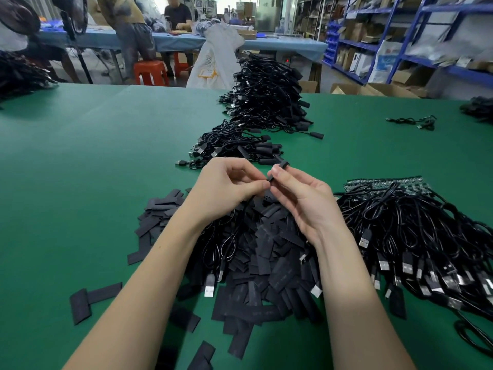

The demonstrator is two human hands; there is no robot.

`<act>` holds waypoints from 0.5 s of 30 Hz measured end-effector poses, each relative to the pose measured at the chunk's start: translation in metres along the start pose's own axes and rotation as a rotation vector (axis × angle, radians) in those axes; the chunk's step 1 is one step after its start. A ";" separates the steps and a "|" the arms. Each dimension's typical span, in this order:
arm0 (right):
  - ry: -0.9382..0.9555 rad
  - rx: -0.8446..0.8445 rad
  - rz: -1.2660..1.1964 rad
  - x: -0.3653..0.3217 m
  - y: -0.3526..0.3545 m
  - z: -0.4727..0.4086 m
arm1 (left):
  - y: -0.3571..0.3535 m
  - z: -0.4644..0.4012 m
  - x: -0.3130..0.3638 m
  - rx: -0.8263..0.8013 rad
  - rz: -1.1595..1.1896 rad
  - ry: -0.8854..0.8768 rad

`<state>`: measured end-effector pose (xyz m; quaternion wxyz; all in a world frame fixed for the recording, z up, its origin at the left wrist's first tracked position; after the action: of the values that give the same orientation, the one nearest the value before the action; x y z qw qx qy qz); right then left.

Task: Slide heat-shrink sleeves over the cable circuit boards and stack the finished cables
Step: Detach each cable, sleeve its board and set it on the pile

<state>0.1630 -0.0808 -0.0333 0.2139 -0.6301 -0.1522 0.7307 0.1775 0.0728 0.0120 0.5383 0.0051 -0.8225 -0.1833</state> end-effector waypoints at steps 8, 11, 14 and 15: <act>0.096 0.012 0.082 -0.006 -0.005 0.005 | -0.003 -0.001 0.000 -0.006 0.083 0.022; 0.199 0.015 0.105 -0.015 -0.009 0.007 | -0.002 -0.001 0.001 0.009 0.123 0.029; 0.230 0.018 0.110 -0.017 -0.010 0.008 | -0.002 -0.001 0.001 0.009 0.149 0.024; 0.227 0.019 0.105 -0.016 -0.010 0.008 | -0.002 -0.002 0.001 0.009 0.154 0.021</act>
<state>0.1583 -0.0800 -0.0135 0.1971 -0.7137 -0.0871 0.6664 0.1778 0.0698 0.0132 0.5593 -0.0538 -0.8156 -0.1378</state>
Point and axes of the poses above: each hand's wrist, its own z-axis away from the middle knuckle, its own y-axis out of the back of the hand, x = y × z, the point moved 9 cm from there along -z, towards the middle knuckle, and after that the axes turned 5 degrees about -y, right-handed, at the moved point
